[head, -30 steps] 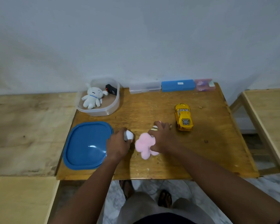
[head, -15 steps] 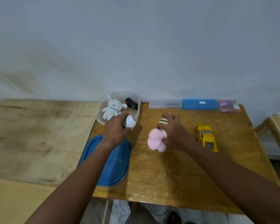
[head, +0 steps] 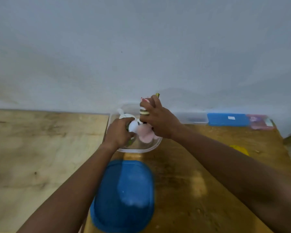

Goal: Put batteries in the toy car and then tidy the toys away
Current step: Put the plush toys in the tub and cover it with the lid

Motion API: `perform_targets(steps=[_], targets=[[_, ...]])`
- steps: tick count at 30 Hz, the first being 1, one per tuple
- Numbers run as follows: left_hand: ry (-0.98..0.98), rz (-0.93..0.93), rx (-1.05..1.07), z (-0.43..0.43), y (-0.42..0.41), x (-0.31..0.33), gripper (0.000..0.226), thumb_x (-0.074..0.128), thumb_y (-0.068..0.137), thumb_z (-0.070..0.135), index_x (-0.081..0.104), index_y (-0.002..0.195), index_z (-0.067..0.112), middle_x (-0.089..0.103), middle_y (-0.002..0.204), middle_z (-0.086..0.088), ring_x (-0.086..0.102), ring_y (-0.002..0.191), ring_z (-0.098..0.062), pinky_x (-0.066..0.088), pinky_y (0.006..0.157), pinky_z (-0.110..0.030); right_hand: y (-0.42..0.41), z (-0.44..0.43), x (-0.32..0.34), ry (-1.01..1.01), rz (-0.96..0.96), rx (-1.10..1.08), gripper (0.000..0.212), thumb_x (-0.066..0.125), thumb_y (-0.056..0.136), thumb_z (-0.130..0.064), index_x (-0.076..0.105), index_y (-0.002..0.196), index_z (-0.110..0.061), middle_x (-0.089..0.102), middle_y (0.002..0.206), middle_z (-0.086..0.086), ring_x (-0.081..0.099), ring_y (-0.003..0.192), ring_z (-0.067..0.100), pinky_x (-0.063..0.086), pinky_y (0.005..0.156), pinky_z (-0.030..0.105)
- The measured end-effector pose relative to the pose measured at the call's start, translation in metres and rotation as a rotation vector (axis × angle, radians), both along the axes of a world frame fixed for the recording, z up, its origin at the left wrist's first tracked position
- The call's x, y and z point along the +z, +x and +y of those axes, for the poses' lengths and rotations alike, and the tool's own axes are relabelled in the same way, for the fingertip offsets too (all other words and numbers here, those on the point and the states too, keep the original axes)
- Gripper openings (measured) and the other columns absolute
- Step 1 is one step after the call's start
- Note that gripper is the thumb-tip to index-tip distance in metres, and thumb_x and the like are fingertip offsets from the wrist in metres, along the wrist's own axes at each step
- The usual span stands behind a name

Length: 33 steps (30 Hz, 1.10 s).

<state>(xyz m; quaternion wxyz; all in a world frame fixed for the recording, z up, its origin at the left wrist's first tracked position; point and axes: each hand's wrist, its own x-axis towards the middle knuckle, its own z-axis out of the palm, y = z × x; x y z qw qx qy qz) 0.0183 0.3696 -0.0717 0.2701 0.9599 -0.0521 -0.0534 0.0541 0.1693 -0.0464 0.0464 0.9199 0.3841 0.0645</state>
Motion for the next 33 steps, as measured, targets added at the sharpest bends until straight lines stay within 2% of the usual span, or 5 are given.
perform_targets(steps=[4,11,20,25,33], targets=[[0.037,0.058,-0.148,0.007,0.006,-0.014,0.048,0.08,0.074,0.025,0.07,0.12,0.024,0.072,0.121,-0.006,0.066,0.106,-0.031,0.052,0.081,-0.034,0.011,0.017,-0.034,-0.135,0.109,0.027,0.049,0.061,0.078,-0.009,0.058,0.124,-0.027,0.028,0.152,0.016,0.019,0.137,0.058,0.038,0.102,0.064],[0.138,-0.03,-0.248,0.007,0.003,-0.034,0.032,0.078,0.074,0.031,0.074,0.104,0.022,0.075,0.101,-0.004,0.069,0.09,-0.027,0.053,0.077,-0.031,0.009,0.023,-0.052,-0.202,0.323,0.035,0.068,0.076,0.075,-0.017,0.05,0.137,-0.029,0.014,0.164,0.002,-0.003,0.149,0.045,0.016,0.118,0.064],[0.068,0.02,-0.162,0.021,-0.002,-0.028,0.064,0.084,0.066,0.04,0.066,0.125,0.023,0.065,0.124,-0.002,0.058,0.11,-0.026,0.051,0.083,-0.035,-0.01,0.018,-0.052,0.5,0.473,-0.381,0.08,0.074,0.075,-0.028,0.04,0.146,-0.032,0.014,0.163,-0.002,0.027,0.147,0.025,0.049,0.102,0.043],[0.04,0.035,-0.053,0.02,-0.001,-0.032,0.054,0.086,0.065,0.027,0.069,0.115,0.016,0.065,0.116,-0.008,0.061,0.099,-0.026,0.055,0.076,-0.036,-0.015,0.031,-0.056,0.345,0.566,-0.486,0.095,0.066,0.088,-0.037,0.004,0.158,-0.022,0.001,0.166,-0.003,0.025,0.147,0.027,0.044,0.107,0.045],[0.05,0.083,-0.041,0.02,-0.002,-0.039,0.039,0.087,0.073,0.021,0.075,0.11,0.017,0.073,0.105,-0.004,0.051,0.082,-0.007,0.044,0.074,-0.019,-0.016,0.039,-0.049,0.093,0.473,-0.417,0.076,0.051,0.097,-0.038,0.008,0.158,-0.024,0.001,0.166,-0.001,0.04,0.137,0.028,0.05,0.092,0.041]])
